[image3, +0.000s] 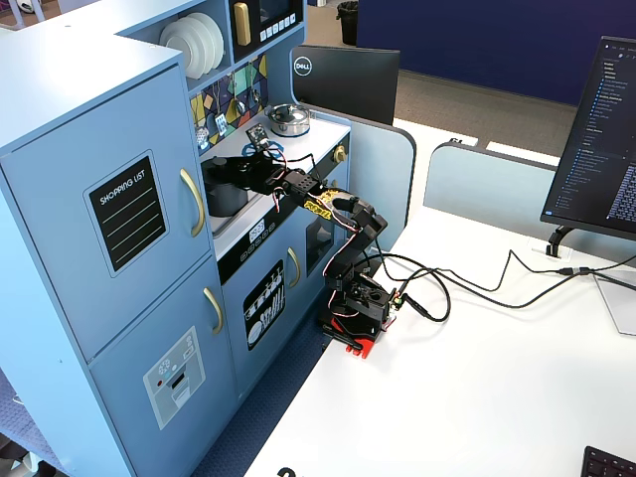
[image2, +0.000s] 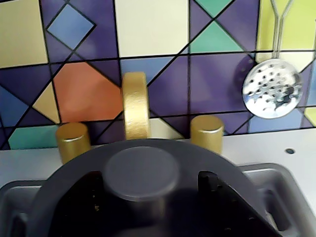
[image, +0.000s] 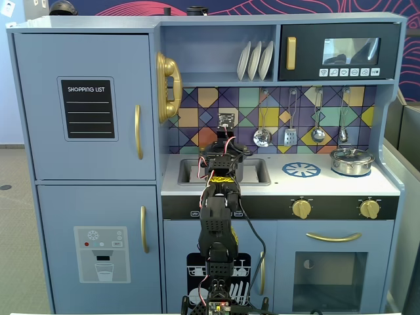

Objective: Take off the lid from the gray recipient and place it on the counter

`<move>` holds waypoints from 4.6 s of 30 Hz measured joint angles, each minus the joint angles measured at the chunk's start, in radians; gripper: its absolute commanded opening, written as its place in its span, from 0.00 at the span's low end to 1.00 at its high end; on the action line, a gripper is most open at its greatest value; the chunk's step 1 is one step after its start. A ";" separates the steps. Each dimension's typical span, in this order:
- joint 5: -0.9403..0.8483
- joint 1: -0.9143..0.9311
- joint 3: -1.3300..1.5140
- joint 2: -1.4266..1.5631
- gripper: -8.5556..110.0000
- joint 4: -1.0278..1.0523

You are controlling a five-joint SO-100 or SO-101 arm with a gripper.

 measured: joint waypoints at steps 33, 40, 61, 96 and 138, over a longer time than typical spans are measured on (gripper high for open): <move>-0.006 0.126 -0.120 0.041 0.07 -0.052; 0.029 0.324 -0.034 0.091 0.07 -0.074; 0.080 0.497 0.222 -0.143 0.07 -0.408; 0.008 0.537 0.247 0.048 0.08 -0.316; 0.175 -0.141 1.111 1.089 0.07 1.062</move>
